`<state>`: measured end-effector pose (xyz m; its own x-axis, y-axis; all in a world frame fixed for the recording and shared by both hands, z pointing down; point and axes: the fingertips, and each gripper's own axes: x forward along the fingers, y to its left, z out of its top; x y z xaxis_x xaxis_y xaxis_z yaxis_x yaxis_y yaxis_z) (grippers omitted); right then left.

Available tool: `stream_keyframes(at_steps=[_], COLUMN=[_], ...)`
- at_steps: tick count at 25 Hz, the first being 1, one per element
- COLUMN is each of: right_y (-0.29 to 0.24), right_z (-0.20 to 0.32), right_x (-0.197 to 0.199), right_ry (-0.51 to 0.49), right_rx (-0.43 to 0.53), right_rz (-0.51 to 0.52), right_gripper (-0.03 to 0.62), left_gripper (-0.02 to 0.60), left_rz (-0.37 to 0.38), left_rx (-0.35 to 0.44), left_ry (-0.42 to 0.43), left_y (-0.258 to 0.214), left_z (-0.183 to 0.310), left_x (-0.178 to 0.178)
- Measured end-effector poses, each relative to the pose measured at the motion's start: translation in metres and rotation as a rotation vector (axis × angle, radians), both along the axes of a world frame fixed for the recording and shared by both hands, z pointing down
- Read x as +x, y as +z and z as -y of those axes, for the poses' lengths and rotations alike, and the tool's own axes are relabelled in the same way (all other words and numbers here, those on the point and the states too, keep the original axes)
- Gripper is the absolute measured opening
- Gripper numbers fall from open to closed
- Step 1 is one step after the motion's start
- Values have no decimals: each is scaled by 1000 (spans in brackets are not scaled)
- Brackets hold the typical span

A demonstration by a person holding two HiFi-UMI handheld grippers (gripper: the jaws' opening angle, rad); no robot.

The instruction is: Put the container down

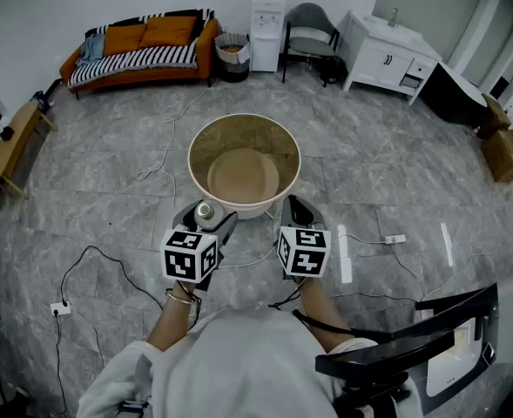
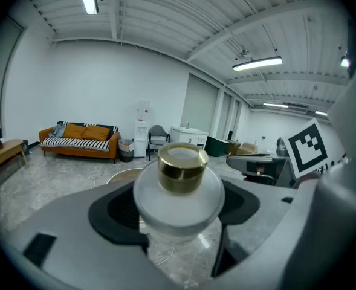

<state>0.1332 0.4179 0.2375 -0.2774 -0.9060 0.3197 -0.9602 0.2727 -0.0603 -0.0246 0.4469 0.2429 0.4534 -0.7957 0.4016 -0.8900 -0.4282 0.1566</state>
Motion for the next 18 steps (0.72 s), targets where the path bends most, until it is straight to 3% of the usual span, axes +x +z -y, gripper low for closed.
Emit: stream_keyframes(at_steps=[18], right_y=[10], right_z=[29], right_x=[-44], right_ry=[60], right_rx=[-17], right_rz=[43], right_gripper=[23], left_gripper=[344], left_rz=[-13], left_rx=[1], left_ry=[41], left_y=[6], left_z=[30], left_x=[-47])
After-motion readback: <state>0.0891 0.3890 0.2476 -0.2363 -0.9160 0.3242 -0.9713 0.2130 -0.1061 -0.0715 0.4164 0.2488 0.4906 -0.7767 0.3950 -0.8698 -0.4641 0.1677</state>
